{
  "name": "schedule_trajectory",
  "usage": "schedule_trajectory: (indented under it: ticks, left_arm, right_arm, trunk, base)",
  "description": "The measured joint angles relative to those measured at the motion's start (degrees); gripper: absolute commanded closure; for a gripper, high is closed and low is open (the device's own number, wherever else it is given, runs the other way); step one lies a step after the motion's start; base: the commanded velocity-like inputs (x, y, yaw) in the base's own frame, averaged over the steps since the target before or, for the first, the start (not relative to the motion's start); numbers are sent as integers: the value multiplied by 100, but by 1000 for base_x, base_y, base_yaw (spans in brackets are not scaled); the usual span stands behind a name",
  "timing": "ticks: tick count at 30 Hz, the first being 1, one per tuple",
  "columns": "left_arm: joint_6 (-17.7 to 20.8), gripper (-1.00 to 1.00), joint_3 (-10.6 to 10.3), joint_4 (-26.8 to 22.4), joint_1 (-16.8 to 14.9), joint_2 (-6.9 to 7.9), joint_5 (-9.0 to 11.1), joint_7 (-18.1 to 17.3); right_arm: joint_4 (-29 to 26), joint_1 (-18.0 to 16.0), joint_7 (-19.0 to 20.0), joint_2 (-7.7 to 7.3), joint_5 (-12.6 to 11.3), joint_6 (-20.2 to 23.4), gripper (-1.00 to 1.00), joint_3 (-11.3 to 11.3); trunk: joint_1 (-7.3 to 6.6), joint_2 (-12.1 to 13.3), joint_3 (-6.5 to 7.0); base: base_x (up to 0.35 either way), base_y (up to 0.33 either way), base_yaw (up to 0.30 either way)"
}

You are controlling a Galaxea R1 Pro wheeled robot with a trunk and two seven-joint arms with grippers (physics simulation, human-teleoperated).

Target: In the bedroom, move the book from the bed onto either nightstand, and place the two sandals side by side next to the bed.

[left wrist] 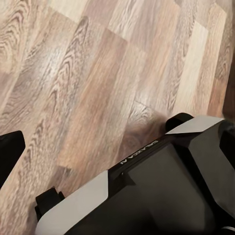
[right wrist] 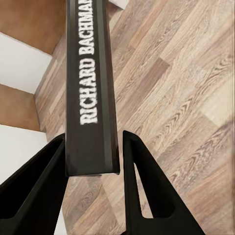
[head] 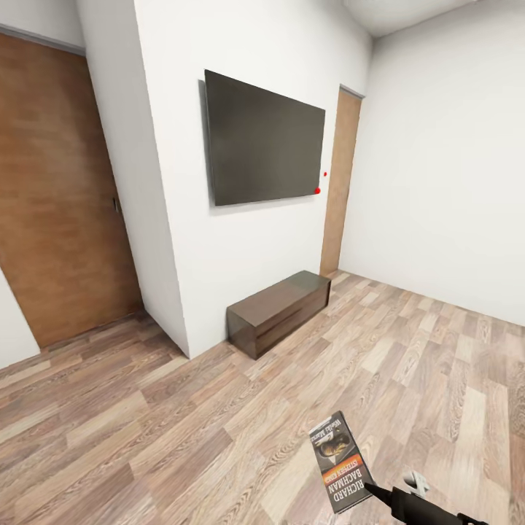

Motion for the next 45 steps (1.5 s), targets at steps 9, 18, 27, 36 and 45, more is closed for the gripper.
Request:
schedule_trajectory:
  ticks: [9, 18, 27, 36, 45]
  left_arm:
    - [0, -100, 0, 0, 0, 0, 0, 0]
    - [0, -100, 0, 1, 1, 0, 0, 0]
    - [0, -100, 0, 0, -1, 0, 0, 0]
    - [0, -100, 0, 0, 3, 0, 0, 0]
    - [0, -100, 0, 1, -1, 0, 0, 0]
  right_arm:
    - [0, 0, 0, 0, -2, 0, 100, 1]
    - [0, 0, 0, 0, 0, 0, 100, 1]
    - [0, 0, -1, 0, -1, 0, 100, 1]
    - [0, 0, 0, 0, -3, 0, 100, 1]
    - [0, 0, -5, 0, -3, 0, 100, 1]
  trunk:
    - [0, 0, 0]
    - [0, 0, 0]
    - [0, 0, 0]
    - [0, 0, 0]
    - [0, 0, 0]
  base:
    - [0, 0, -283]
    - [0, 0, -283]
    - [0, 0, -283]
    - [0, 0, -283]
    - [0, 0, -283]
